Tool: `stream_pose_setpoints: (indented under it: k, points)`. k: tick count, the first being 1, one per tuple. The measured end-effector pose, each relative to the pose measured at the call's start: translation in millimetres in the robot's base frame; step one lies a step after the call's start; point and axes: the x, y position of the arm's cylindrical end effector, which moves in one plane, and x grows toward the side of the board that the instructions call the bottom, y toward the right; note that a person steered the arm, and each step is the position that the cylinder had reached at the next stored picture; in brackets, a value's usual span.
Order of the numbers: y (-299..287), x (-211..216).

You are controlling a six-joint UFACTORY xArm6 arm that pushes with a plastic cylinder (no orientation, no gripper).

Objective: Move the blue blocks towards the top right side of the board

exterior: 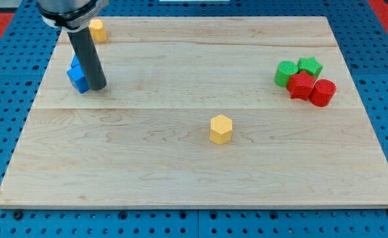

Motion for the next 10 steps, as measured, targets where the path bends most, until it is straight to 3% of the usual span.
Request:
stream_pose_setpoints:
  k: [1,3,4,7,9,10]
  points:
    - [-42.8,1.8]
    - [-62.3,37.4]
    - [-64.6,-8.5]
    - [-52.7,-73.4]
    - [-24.4,-35.7]
    - [-5.8,-66.9]
